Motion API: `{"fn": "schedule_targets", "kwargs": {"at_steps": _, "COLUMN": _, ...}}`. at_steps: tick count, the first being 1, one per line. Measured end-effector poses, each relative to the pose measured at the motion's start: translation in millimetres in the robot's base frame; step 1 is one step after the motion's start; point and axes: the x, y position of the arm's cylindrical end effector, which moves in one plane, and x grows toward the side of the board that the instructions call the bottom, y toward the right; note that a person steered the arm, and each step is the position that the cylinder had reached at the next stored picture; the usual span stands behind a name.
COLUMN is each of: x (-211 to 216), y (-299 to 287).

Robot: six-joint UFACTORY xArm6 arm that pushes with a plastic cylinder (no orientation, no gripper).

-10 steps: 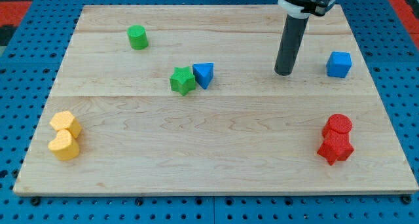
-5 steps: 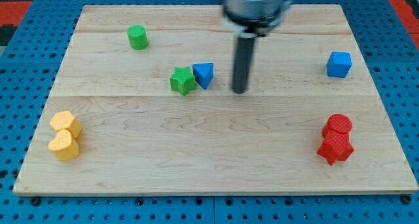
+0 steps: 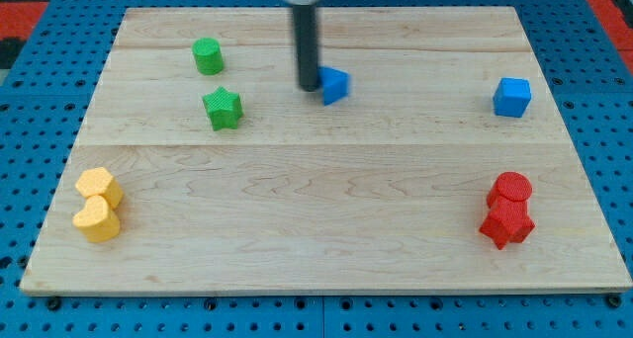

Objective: Slide the triangle towards the left of the cube

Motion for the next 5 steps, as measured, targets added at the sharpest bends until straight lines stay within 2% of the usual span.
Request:
{"fn": "schedule_targets", "kwargs": {"at_steps": 1, "x": 3.6, "y": 51.9}}
{"fn": "schedule_targets", "kwargs": {"at_steps": 2, "x": 8.5, "y": 32.7}}
{"fn": "schedule_targets", "kwargs": {"at_steps": 3, "x": 10.2, "y": 104.9}}
{"fn": "schedule_targets", "kwargs": {"at_steps": 4, "x": 16.5, "y": 51.3}}
{"fn": "schedule_targets", "kwargs": {"at_steps": 5, "x": 66.3, "y": -35.1}}
